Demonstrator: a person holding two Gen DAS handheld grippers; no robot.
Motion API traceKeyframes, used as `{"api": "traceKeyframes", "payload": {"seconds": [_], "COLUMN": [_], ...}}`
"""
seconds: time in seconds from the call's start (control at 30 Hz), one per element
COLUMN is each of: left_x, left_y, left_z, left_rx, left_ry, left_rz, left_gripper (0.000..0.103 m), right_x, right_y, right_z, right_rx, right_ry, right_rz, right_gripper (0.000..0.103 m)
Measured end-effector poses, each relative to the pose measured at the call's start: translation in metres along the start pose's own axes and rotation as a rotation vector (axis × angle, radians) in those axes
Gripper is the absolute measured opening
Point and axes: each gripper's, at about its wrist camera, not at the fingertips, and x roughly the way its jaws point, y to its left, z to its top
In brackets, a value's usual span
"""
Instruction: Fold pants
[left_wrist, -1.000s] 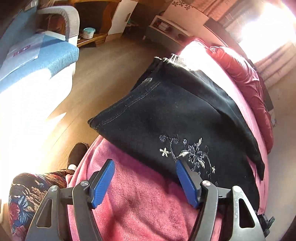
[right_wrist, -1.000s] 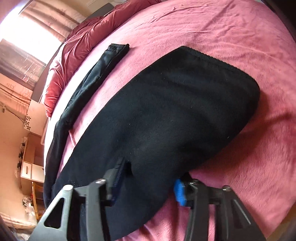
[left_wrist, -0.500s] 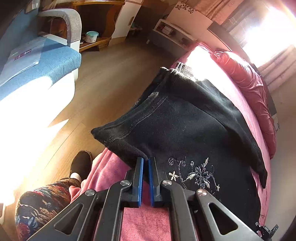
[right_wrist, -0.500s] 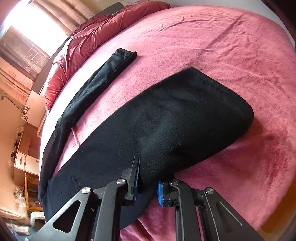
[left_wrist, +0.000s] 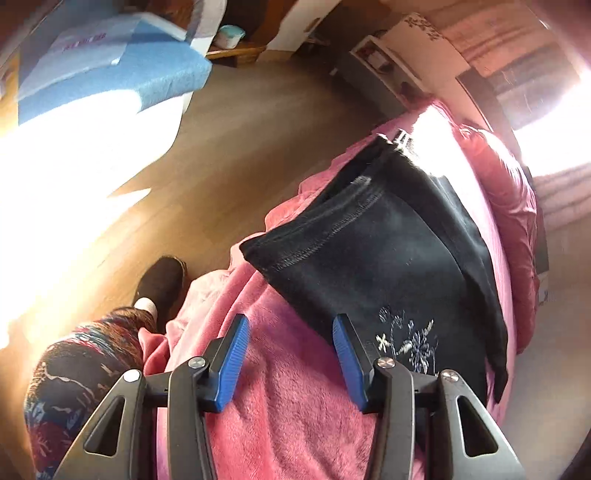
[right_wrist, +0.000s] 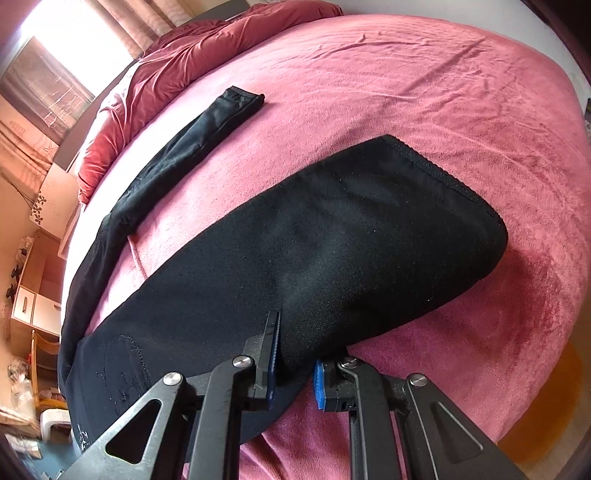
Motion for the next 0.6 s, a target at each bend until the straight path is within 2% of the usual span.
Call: {"api": "traceKeyframes", "payload": {"seconds": [0.07,0.17,0.2,0.23,0.27,0.3,0.43,0.6], "left_x": [0.005,0.017,0.022,0.024,0.025,0.022,-0.007,-0.051], "left_y": [0.003,-0.003,-0.004,-0.007,-0.011,-0.017,-0.031,-0.034], "left_z": [0.008,0.017,0.019,0.021,0.021,0.021,0.019,0.002], "left_rx": [-0.033,-0.001,0.005,0.017,0.040,0.074,0.179,0.267], "left_ry": [-0.005,-0.017,-0.016,-0.015,-0.019,-0.034,-0.087,-0.096], "left_rz": [-0.029,0.012,0.023,0.017,0.022,0.038,0.036,0.017], "left_gripper": [0.053,0.051,0.044,0.022,0.018,0.008,0.007,0.007], "right_x": [0.003,0.011,0.014,0.014,0.014,0.012,-0.004,-0.024], "right_y": [0.000,0.003,0.003,0.004,0.005,0.006,0.011,0.003], "right_z": [0.000,0.004,0.005,0.006,0.007,0.008,0.010,0.007], "right_rx": [0.004,0.008,0.012,0.016,0.017,0.012,-0.010,-0.038], "right_ry": [0.005,0.019,0.024,0.026,0.024,0.020,-0.029,-0.067], "right_rz": [-0.004,-0.023,-0.030,-0.034,-0.036,-0.040,-0.033,-0.053], "right_gripper": [0.015,0.015,0.015,0.015,0.015,0.015,0.015,0.014]}}
